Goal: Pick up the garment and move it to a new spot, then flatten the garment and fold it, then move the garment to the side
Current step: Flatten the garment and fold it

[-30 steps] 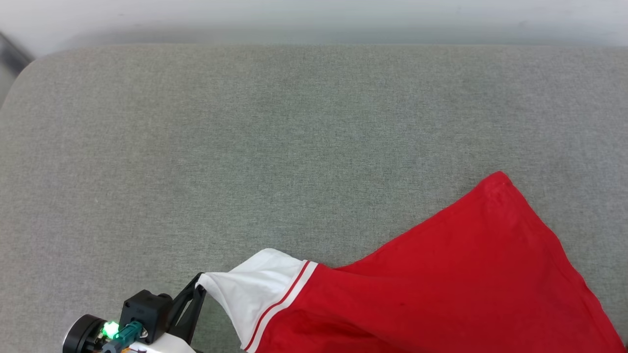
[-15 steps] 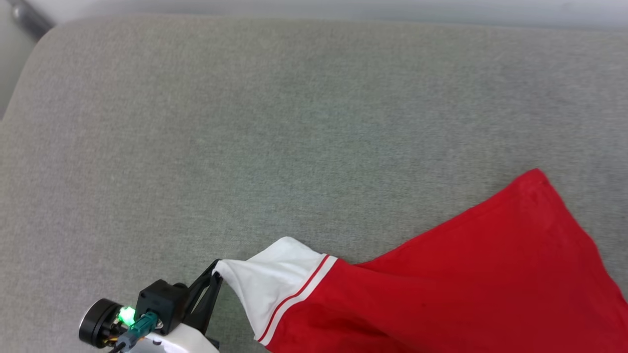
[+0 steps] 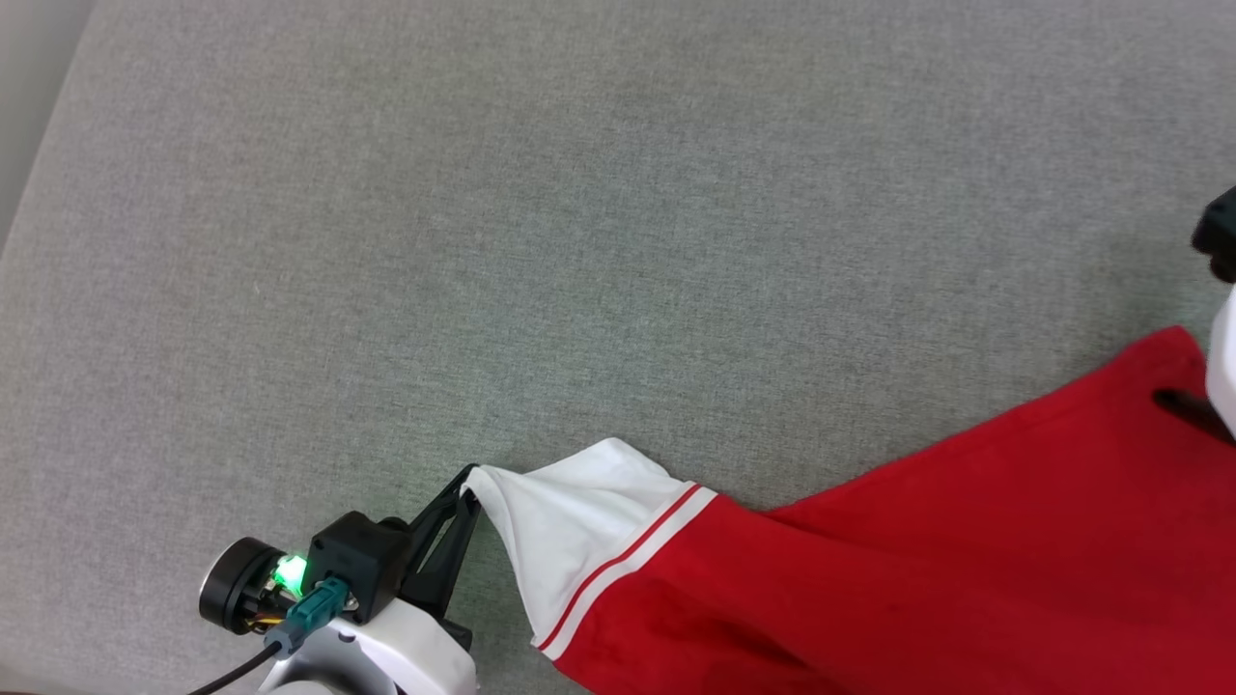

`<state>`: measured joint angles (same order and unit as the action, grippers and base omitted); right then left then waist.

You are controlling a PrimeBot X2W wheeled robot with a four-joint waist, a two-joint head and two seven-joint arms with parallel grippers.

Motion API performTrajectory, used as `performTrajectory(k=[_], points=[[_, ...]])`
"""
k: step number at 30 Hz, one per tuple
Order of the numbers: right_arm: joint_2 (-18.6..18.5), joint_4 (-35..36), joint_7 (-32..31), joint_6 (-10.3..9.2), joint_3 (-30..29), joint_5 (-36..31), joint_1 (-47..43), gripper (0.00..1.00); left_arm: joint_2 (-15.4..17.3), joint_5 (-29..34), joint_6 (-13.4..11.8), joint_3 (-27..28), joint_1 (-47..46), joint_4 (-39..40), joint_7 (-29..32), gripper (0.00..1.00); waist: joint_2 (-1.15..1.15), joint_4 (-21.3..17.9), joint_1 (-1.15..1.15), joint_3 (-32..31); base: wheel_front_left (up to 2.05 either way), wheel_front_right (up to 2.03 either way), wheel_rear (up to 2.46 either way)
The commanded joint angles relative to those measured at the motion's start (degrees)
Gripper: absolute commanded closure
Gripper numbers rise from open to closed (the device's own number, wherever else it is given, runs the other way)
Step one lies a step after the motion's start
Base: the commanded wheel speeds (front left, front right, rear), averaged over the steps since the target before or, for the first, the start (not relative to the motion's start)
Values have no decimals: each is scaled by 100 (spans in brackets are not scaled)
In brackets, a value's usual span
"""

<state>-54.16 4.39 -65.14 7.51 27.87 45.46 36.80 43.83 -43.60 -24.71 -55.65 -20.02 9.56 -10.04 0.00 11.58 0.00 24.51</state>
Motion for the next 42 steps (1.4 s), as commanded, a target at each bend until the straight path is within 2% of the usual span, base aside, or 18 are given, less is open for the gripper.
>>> performTrajectory(k=[1,9,11,16,24,29,33,38,39,42], points=[[58,-119,-27,-4,133,-48,110,0,-46,27,10,-2,-87,-27,-36,100,0,71,0,87,0,0,0],[208,-689,174,-3,872,92,64,0,-171,5,81,11,-190,-175,-89,100,0,127,0,241,0,0,0],[244,-717,389,-3,982,113,85,100,-181,-14,83,25,-184,-214,-104,100,0,105,0,217,0,0,0],[240,-812,980,-3,1115,148,244,100,-203,-75,143,22,-134,-360,-138,100,0,-32,0,-68,0,0,0],[279,-728,2359,-4,1115,246,424,100,-74,-127,247,109,-184,-497,-192,100,0,-320,0,-930,0,0,0],[231,-647,3173,-4,1005,165,373,100,-111,-24,358,197,-502,-621,-236,100,0,-501,0,-1374,0,0,0],[247,-605,3621,-4,787,57,498,100,-151,87,468,328,-988,-713,-200,100,0,-641,0,-1558,0,0,0],[363,-584,3962,-4,480,-180,836,100,-176,313,768,459,-1871,-846,-62,100,0,-801,0,-1626,0,0,0],[498,-623,4152,-4,229,-406,1101,100,-258,455,950,530,-2480,-949,74,100,0,-880,0,-1579,0,0,0],[681,-684,4265,-4,7,-663,1417,100,-363,561,1093,645,-3120,-1143,174,100,0,-978,0,-1455,0,0,0]])
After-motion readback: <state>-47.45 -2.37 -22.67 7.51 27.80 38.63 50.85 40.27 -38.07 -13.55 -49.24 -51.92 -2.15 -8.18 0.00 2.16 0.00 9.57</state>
